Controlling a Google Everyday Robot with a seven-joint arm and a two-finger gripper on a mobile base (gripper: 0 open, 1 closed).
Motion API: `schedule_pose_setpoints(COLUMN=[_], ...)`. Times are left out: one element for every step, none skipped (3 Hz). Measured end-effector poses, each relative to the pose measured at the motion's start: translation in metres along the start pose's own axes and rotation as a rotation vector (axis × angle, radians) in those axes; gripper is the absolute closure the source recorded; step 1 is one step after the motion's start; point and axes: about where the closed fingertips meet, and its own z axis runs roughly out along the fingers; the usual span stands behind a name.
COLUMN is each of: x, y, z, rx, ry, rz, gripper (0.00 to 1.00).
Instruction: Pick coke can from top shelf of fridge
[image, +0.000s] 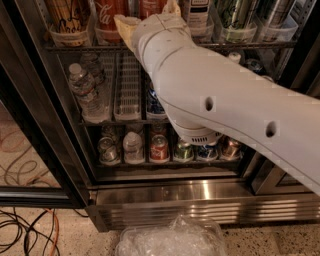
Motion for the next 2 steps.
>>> schedule_pose_setpoints(x=[-0.0015, -0.0023], y=[-0.0066, -0.0136], z=[0.01, 0.019], rx=[0.04, 0.101], ry=[-0.004, -0.004], rz=[-0.007, -0.013], gripper=[0.27, 0.28])
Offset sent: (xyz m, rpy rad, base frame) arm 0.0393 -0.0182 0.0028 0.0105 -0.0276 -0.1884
